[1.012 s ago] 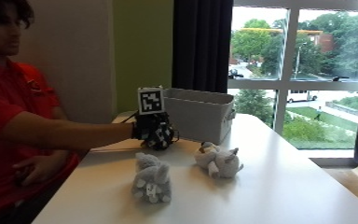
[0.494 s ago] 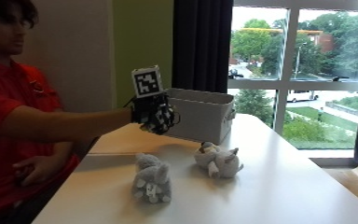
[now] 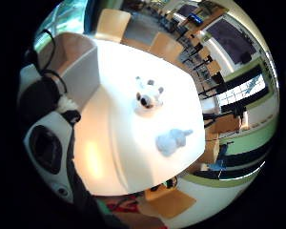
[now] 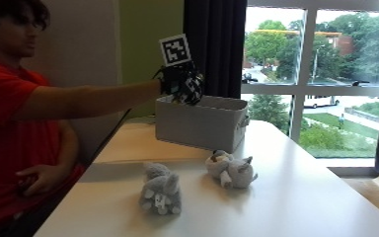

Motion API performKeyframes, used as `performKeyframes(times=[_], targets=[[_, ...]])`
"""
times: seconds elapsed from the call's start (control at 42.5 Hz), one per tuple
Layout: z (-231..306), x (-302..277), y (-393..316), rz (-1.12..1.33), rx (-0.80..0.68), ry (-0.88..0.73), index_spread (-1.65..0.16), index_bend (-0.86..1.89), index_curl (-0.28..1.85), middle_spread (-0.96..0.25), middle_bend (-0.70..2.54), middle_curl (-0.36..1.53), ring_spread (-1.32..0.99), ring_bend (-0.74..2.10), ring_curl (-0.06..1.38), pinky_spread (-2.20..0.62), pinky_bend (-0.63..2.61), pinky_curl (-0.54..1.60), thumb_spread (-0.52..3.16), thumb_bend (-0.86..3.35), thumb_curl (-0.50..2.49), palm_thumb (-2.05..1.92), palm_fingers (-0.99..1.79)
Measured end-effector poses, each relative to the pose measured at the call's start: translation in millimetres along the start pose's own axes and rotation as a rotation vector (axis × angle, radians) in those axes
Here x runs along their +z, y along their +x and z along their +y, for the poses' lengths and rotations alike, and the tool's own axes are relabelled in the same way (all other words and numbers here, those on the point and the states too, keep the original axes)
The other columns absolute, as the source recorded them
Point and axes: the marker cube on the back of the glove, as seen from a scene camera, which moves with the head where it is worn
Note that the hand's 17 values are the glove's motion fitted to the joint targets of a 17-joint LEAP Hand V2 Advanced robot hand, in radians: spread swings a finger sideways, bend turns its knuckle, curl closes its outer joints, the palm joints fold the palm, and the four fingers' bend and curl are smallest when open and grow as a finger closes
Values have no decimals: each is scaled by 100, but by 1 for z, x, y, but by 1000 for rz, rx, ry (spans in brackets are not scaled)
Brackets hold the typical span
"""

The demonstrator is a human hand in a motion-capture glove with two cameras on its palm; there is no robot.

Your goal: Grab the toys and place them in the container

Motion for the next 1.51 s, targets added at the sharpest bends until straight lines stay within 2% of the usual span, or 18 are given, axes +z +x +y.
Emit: performKeyframes(times=[0.212, 0.376, 0.682, 0.776, 0.871, 0.918, 0.941, 0.988, 1.082, 1.223, 1.506], targets=[[-35, -10, -51, -136, -81, 3, -44, 28, 87, -41, 66, 57, -37, 113, 45, -45, 92, 38, 69, -2, 79, 42, 111], [-54, -11, -83, -166, -84, 3, -44, 23, 89, -42, 63, 58, -38, 109, 43, -44, 90, 38, 72, -2, 79, 42, 108], [-55, -5, -140, -278, -144, -30, -46, 17, 92, -42, 51, 58, -39, 100, 40, -43, 91, 38, 80, -2, 79, 40, 99], [-52, -1, -147, -250, -154, -38, -47, 24, 96, -41, 47, 58, -39, 88, 38, -36, 87, 38, 87, -2, 77, 38, 76], [-49, 1, -149, -242, -150, -92, -49, 36, 97, -36, 32, 54, -31, 68, 33, -21, 83, 38, 95, -4, 73, 32, 38], [-47, 1, -146, -235, -159, -116, -49, 39, 96, -32, 27, 53, -24, 56, 31, -15, 88, 40, 100, -6, 69, 26, 24], [-46, 1, -143, -231, -165, -123, -49, 33, 93, -28, 25, 52, -20, 44, 27, -12, 91, 40, 102, -8, 66, 20, 4], [-42, 0, -137, -233, -172, -128, -48, 30, 91, -23, 22, 51, -14, 35, 25, -8, 94, 41, 104, -8, 63, 15, -8], [-35, 1, -124, -224, -193, -133, -48, 25, 83, -16, 17, 47, -6, 22, 18, -1, 93, 37, 107, -6, 57, 7, -10], [-18, 7, -90, -183, -178, -148, -48, 24, 77, -10, 16, 44, 0, 16, 16, 5, 87, 34, 110, -5, 51, 0, -7], [17, 40, 25, -108, -54, -211, -47, 28, 70, -7, 17, 40, 3, 14, 14, 9, 72, 30, 112, -6, 41, -6, -10]])
